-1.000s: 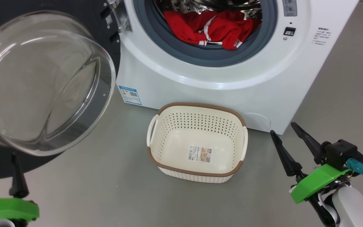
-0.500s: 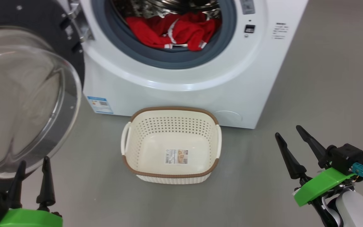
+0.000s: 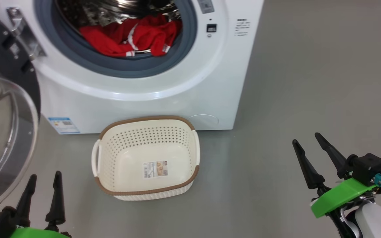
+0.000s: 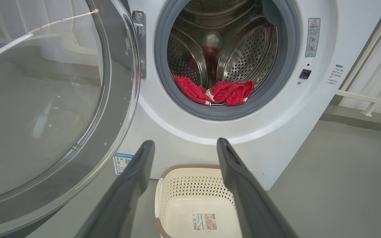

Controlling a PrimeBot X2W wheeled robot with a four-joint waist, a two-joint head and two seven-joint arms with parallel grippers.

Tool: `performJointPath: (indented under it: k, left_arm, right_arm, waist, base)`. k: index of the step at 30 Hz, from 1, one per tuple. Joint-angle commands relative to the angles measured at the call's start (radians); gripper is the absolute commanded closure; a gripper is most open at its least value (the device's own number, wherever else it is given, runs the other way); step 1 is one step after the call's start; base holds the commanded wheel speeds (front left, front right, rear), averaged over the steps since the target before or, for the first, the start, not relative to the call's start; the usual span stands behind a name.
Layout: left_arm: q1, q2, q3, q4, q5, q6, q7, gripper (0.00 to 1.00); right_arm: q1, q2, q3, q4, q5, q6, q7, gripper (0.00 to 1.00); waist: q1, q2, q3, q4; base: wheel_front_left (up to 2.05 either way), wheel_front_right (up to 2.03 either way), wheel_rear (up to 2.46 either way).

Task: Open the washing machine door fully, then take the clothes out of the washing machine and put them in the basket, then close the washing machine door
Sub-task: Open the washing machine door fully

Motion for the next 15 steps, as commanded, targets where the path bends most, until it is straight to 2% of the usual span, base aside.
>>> performJointPath:
  k: [1,15]
  left_arm:
    - [-0.008,0.03,0.033,-0.028,-0.01,-0.003,-0.008,0.0]
    - [0.014,0.031,0.016,-0.049,-0.03,-0.003,-0.008,0.0]
  right_arm:
    - [0.015,-0.008,0.009,-0.027,-0.012,0.002,-0.012,0.0]
    - [0.056,-0.007,-0.023,-0.044,-0.017,0.002,-0.012,0.0]
  waist:
    - [0.0,0.0,-0.004,-0.032]
    - [0.0,0.0,-0.01,-0.067]
  base:
    - [0.0,0.0,0.0]
    - [0.0,0.0,0.0]
